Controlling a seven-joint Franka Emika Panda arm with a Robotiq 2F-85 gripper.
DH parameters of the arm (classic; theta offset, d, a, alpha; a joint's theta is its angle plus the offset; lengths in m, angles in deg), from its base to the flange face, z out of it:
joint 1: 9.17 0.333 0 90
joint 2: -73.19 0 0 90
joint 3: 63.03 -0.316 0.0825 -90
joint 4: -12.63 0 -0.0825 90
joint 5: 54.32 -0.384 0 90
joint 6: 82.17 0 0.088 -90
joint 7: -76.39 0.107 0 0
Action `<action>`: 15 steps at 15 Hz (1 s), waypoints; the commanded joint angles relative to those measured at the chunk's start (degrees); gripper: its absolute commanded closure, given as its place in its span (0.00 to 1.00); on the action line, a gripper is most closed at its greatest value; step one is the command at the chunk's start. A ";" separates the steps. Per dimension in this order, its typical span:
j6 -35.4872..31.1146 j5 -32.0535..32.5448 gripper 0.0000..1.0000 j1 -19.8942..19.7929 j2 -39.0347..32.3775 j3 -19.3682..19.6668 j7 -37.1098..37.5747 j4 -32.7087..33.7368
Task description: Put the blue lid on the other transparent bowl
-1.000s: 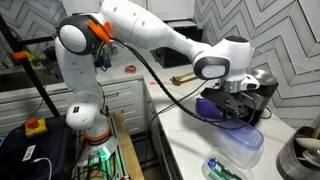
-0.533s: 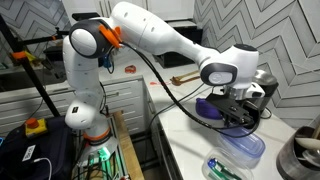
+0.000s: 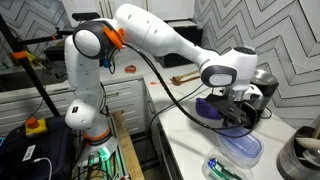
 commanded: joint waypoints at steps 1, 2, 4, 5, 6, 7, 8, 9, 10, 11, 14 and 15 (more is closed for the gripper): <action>0.95 -1.49 0.98 -1.35 -1.64 -1.01 0.13 1.60; 1.05 -1.72 0.98 -1.43 -1.83 -1.15 -0.06 1.85; 1.02 -1.75 0.98 -1.51 -2.19 -1.29 0.26 2.48; 1.25 -2.08 0.98 -1.61 -2.34 -1.33 0.80 2.85; 1.18 -1.97 0.67 -1.66 -2.32 -1.32 0.84 2.92; 1.25 -2.21 0.66 -1.77 -2.39 -1.32 0.94 3.07; 1.42 -2.45 0.61 -1.90 -2.48 -1.33 0.99 3.29; 1.52 -2.63 0.52 -2.04 -2.46 -1.33 1.11 3.43; 1.89 -2.83 0.45 -2.20 -2.09 -1.32 1.06 3.39; 1.73 -3.08 0.39 -2.34 -1.59 -1.35 0.82 3.10; -1.42 -2.36 0.15 -2.39 3.39 -0.96 0.50 -0.70; -3.37 -2.34 0.08 -2.59 7.49 -0.64 -0.31 -3.91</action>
